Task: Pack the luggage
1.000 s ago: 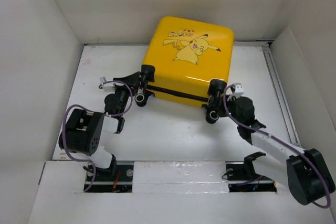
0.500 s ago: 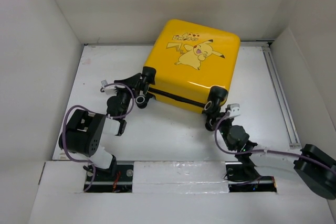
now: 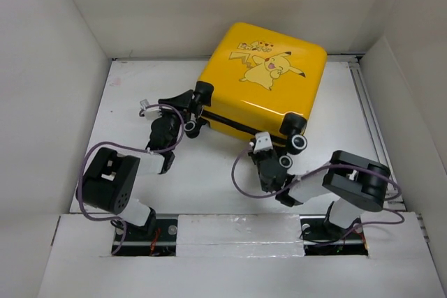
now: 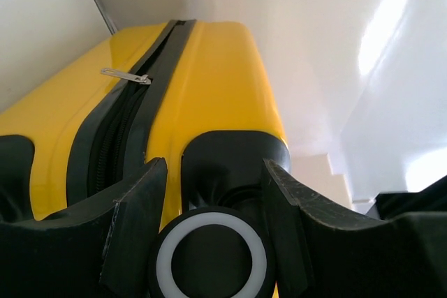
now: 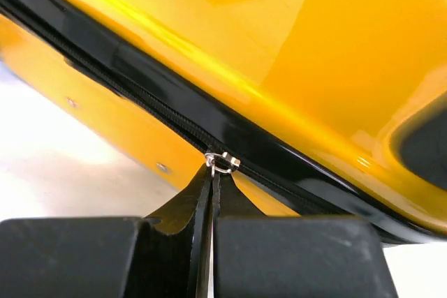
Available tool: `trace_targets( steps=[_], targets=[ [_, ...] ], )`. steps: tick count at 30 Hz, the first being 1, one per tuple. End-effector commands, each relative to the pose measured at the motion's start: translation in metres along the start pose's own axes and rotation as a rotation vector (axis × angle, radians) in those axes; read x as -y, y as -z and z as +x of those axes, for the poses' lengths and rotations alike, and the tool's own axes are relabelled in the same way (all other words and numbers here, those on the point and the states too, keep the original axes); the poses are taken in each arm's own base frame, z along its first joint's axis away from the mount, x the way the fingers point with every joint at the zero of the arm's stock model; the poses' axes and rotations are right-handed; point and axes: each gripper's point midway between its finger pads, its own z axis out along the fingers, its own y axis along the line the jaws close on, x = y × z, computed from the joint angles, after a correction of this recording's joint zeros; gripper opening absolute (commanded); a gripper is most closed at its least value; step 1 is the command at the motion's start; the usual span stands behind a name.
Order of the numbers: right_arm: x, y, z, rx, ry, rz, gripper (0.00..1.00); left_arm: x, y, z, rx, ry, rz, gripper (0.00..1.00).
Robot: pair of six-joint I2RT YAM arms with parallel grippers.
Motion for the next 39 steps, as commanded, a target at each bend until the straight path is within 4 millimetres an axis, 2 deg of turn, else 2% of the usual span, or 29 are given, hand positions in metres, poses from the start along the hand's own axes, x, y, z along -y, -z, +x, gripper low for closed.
trace_targets(
  steps=[1,4,5,7,8,9,12,14,17,18,20,21,22,24,25,26,27,28,29,30,31,32,33,34,35,36,37,38,39],
  targets=[
    [-0.059,-0.004,-0.106,0.258,-0.328,-0.370,0.00,0.086,0.064,0.103,-0.457,-0.080,0.331,0.00],
    [-0.074,-0.010,-0.119,0.221,-0.440,-0.587,0.00,0.085,0.081,0.120,-0.499,-0.103,0.342,0.00],
    [-0.083,-0.004,-0.134,0.265,-0.440,-0.752,0.00,0.090,0.085,0.124,-0.512,-0.099,0.355,0.00],
    [-0.097,0.004,-0.136,0.224,-0.504,-0.879,0.00,0.089,0.097,0.142,-0.563,-0.102,0.356,0.00],
    [-0.112,0.020,-0.139,0.213,-0.502,-1.009,0.00,0.091,0.102,0.147,-0.581,-0.096,0.368,0.00],
    [-0.115,0.020,-0.146,0.215,-0.519,-1.040,0.00,0.089,0.113,0.159,-0.621,-0.089,0.364,0.00],
    [-0.139,0.047,-0.138,0.170,-0.535,-1.179,0.00,0.089,0.129,0.173,-0.684,-0.083,0.375,0.00],
    [-0.143,0.053,-0.125,0.142,-0.552,-1.209,0.00,0.093,0.140,0.182,-0.726,-0.064,0.387,0.00],
    [-0.145,0.068,-0.109,0.093,-0.641,-1.280,0.00,0.085,0.156,0.197,-0.763,-0.062,0.365,0.00],
    [-0.140,0.072,-0.122,0.173,-0.675,-1.310,0.00,0.085,0.158,0.199,-0.761,-0.080,0.372,0.00],
    [-0.140,0.082,-0.119,0.174,-0.709,-1.396,0.00,0.084,0.159,0.200,-0.756,-0.098,0.375,0.00],
    [-0.142,0.081,-0.111,0.142,-0.745,-1.410,0.00,0.081,0.160,0.201,-0.766,-0.113,0.371,0.04],
    [-0.137,0.079,-0.117,0.178,-0.758,-1.408,0.00,0.081,0.161,0.204,-0.780,-0.146,0.384,0.12],
    [-0.126,0.082,-0.105,0.144,-0.768,-1.386,0.00,0.077,0.157,0.199,-0.780,-0.202,0.366,0.44],
    [-0.122,0.078,-0.097,0.105,-0.776,-1.349,0.00,0.073,0.155,0.195,-0.773,-0.231,0.348,0.78],
    [-0.113,0.069,-0.089,0.074,-0.783,-1.301,0.00,0.068,0.151,0.188,-0.744,-0.263,0.326,0.93],
    [-0.108,0.069,-0.077,0.040,-0.771,-1.277,0.00,0.083,0.150,0.174,-0.681,-0.321,0.373,1.00],
    [-0.104,0.071,-0.080,0.052,-0.760,-1.265,0.00,0.068,0.146,0.168,-0.655,-0.378,0.298,1.00],
    [-0.102,0.064,-0.073,0.009,-0.758,-1.225,0.00,0.067,0.135,0.151,-0.550,-0.416,0.257,1.00],
    [-0.104,0.066,-0.066,-0.021,-0.747,-1.211,0.00,0.085,0.136,0.134,-0.475,-0.437,0.282,1.00],
    [-0.105,0.065,-0.073,0.000,-0.715,-1.201,0.00,0.080,0.131,0.122,-0.421,-0.493,0.240,1.00],
    [-0.112,0.066,-0.059,-0.084,-0.689,-1.184,0.00,0.089,0.125,0.107,-0.347,-0.507,0.236,1.00],
    [-0.118,0.067,-0.077,-0.053,-0.671,-1.181,0.00,0.106,0.115,0.085,-0.236,-0.526,0.223,1.00],
    [-0.125,0.067,-0.069,-0.094,-0.645,-1.169,0.00,0.119,0.107,0.072,-0.171,-0.535,0.228,1.00],
    [-0.124,0.070,-0.080,-0.065,-0.601,-1.163,0.00,0.123,0.101,0.063,-0.147,-0.545,0.208,1.00],
    [-0.126,0.068,-0.065,-0.149,-0.567,-1.115,0.00,0.133,0.096,0.061,-0.155,-0.548,0.228,1.00],
    [-0.128,0.075,-0.068,-0.157,-0.547,-1.118,0.00,0.150,0.078,0.044,-0.111,-0.557,0.236,1.00],
    [-0.122,0.079,-0.078,-0.141,-0.541,-1.120,0.00,0.151,0.070,0.042,-0.121,-0.561,0.223,1.00],
    [-0.118,0.081,-0.071,-0.189,-0.531,-1.104,0.00,0.155,0.061,0.038,-0.122,-0.548,0.221,1.00]
  ],
)
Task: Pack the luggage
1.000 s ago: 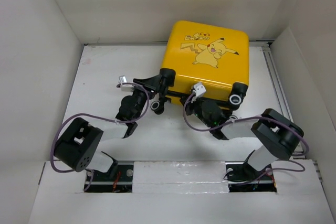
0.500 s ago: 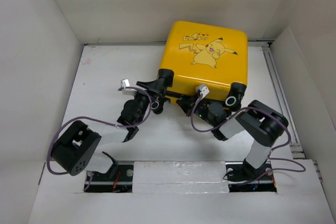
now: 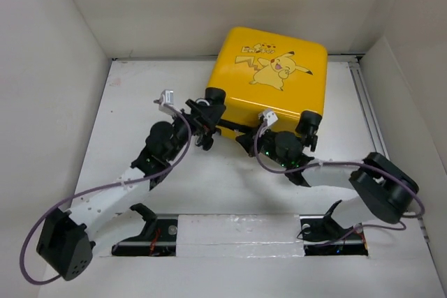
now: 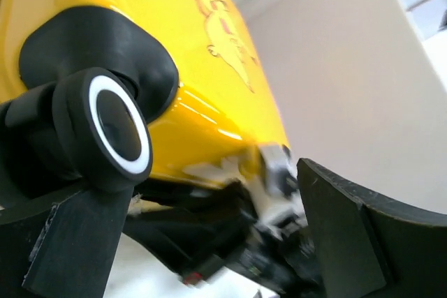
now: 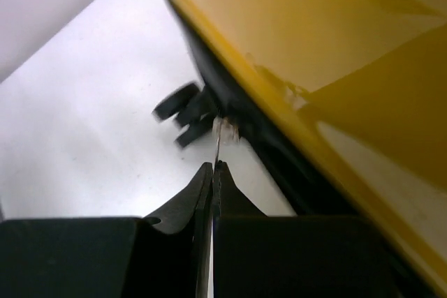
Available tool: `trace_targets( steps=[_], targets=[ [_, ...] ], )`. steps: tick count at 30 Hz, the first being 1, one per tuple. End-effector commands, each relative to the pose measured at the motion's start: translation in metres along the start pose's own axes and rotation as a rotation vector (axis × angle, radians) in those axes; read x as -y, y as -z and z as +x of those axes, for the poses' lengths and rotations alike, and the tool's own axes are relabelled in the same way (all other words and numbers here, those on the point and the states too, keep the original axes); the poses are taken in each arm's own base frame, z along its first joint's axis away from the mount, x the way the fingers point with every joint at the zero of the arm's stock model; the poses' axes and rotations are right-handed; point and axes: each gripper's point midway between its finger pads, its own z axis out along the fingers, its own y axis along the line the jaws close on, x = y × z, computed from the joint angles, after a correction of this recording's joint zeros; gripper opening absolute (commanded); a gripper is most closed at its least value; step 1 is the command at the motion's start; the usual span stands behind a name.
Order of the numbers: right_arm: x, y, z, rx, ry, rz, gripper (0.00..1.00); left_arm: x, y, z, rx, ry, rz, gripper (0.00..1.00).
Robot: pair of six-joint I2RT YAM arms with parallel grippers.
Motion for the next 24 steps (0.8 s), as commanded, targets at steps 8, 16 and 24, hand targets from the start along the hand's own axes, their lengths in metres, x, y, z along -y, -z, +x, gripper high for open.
trace_targets(
  steps=[8,16,24],
  targets=[
    [-0.033,0.110,0.033,-0.202,-0.109,-0.023,0.00,-0.052,-0.084,-0.114,0.081,0.047,-0.046,0.98],
    [-0.024,0.117,0.007,-0.163,-0.077,0.013,0.00,-0.042,-0.068,-0.073,0.045,0.066,0.078,0.93],
    [-0.022,0.097,-0.045,-0.109,-0.036,0.088,0.58,-0.104,-0.057,-0.098,0.135,-0.034,-0.240,0.99]
  ],
)
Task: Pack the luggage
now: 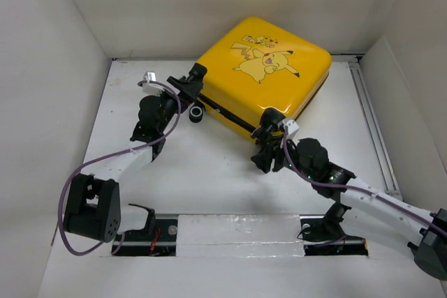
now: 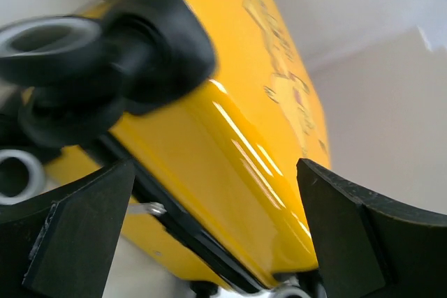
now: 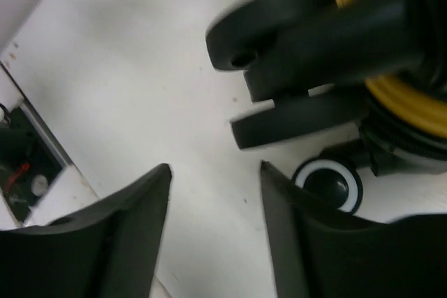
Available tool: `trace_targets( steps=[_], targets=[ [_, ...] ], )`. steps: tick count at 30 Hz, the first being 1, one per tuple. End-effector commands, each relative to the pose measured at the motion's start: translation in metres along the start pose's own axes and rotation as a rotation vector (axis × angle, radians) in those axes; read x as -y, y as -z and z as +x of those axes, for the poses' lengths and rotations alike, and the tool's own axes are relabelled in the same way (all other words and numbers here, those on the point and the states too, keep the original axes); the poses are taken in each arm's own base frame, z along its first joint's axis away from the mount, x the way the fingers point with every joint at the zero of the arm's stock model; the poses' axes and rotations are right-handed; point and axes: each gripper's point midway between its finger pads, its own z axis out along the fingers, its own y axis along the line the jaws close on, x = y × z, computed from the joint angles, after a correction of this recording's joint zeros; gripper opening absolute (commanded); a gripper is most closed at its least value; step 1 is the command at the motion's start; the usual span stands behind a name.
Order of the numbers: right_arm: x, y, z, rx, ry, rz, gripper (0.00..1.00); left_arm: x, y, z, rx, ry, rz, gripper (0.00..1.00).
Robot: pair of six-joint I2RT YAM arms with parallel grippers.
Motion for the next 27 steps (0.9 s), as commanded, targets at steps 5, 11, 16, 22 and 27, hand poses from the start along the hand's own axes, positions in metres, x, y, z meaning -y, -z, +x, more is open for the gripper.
trace_targets(
  steps=[5,11,16,22,27],
  targets=[
    [0.000,0.002,-0.032,0.041,0.028,0.075,0.78,-0.032,-0.007,-0.064,0.172,-0.065,-0.133,0.99],
    [0.004,0.020,-0.040,0.068,0.037,0.110,0.79,-0.048,-0.044,-0.068,0.092,-0.082,-0.133,0.99],
    [0.021,0.031,-0.049,0.098,0.030,0.167,0.80,-0.058,-0.065,-0.068,0.053,-0.072,-0.146,0.93],
    [0.041,0.044,-0.064,0.158,0.016,0.239,0.80,-0.056,-0.073,-0.051,0.011,-0.006,-0.043,0.71],
    [0.061,0.060,-0.091,0.238,-0.009,0.320,0.79,-0.059,-0.081,-0.033,-0.060,0.030,0.016,0.46]
  ],
)
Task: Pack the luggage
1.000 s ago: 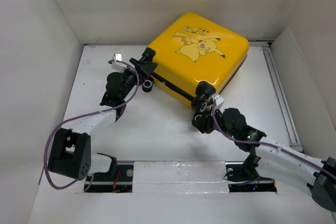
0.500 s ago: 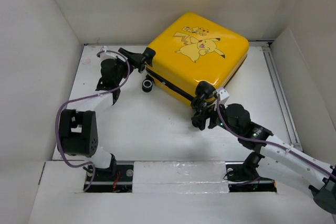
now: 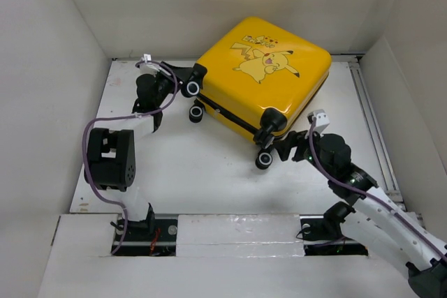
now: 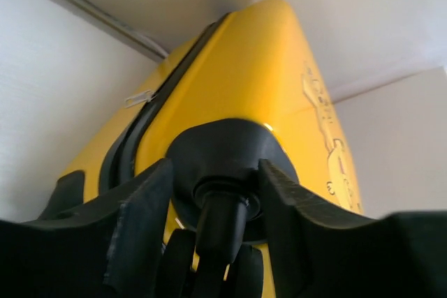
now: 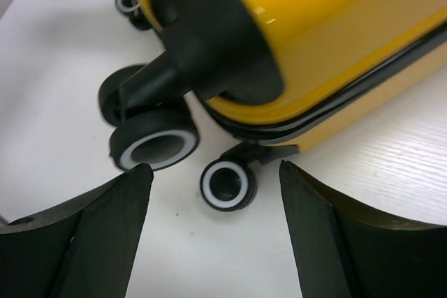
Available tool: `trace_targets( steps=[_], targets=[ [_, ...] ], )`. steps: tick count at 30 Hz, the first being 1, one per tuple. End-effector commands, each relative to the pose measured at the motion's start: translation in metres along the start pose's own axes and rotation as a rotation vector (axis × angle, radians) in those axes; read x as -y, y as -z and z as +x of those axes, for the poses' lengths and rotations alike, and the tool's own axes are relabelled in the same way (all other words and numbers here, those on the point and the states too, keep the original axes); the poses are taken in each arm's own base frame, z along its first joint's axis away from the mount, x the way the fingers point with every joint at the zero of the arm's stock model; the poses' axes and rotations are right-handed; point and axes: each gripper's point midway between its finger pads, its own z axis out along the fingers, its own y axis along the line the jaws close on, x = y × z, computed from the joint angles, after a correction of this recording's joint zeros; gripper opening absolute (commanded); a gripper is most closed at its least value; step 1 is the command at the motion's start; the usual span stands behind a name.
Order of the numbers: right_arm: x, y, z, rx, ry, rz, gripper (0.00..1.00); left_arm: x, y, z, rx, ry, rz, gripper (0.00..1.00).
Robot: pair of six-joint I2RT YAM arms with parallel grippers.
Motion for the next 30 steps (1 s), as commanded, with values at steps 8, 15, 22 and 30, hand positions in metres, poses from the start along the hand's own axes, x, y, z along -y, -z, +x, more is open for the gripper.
trace_targets(
  steps=[8,15,22,30],
  targets=[
    [0.051,0.015,-0.087,0.208,-0.021,0.215,0.82,0.007,0.013,0.044,-0.125,0.005,0.172,0.35],
    [0.148,0.006,-0.134,0.341,-0.132,0.500,0.84,0.012,0.029,0.089,-0.221,0.019,0.209,0.00],
    [0.252,-0.036,-0.164,0.377,-0.241,0.627,0.34,0.022,0.044,0.091,-0.221,0.014,0.226,0.00],
    [0.258,-0.179,-0.153,0.019,-0.178,0.292,0.64,0.041,0.055,0.131,-0.300,0.026,0.256,0.00]
  ],
)
